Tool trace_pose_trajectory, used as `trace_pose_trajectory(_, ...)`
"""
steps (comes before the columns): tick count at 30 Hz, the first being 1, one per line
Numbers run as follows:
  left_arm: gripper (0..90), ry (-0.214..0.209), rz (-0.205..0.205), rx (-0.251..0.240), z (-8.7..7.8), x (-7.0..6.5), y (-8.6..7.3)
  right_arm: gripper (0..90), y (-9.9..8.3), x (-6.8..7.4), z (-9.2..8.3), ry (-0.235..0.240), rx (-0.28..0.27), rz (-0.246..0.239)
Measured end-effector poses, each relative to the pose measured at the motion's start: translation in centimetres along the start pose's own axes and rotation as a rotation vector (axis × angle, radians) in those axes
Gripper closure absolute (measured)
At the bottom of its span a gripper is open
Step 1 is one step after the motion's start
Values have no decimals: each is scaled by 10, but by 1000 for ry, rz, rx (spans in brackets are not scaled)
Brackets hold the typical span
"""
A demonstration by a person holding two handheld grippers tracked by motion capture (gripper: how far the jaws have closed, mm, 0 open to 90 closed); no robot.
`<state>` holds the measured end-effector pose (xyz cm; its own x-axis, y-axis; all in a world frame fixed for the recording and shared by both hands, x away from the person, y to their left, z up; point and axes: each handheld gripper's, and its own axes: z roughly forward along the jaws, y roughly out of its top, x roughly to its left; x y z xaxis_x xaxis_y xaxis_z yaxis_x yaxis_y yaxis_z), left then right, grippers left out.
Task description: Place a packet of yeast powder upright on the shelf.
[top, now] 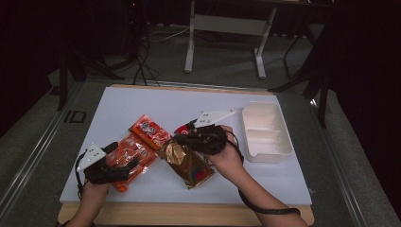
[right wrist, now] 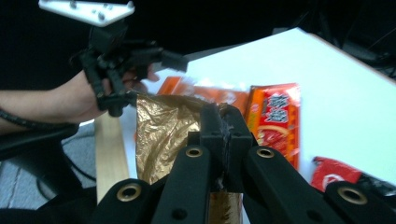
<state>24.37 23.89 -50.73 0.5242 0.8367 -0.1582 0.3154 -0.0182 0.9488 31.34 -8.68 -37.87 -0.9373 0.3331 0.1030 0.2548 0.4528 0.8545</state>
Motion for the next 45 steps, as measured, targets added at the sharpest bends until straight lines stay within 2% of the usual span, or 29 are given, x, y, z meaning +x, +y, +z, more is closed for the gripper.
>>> trace_pose_trajectory(6, 10, 2, -5, 1, 0, 1, 0, 899, 10, -19, -13, -23, -43, 32)
trace_pose_trajectory(16, 10, 2, -7, 3, 1, 1, 0, 899, 22, -61, -42, -140, -108, 71)
trace_pose_trajectory(20, 10, 0, -7, 2, 1, 1, -1, 899, 26, -73, -51, -177, -128, 86)
trace_pose_trajectory(35, 10, 5, -6, 2, 1, 1, -1, 898, 30, -130, -84, -282, -174, 161)
trace_pose_trajectory(45, 10, 6, -6, 3, 1, 1, -1, 898, 33, -160, -111, -373, -193, 184)
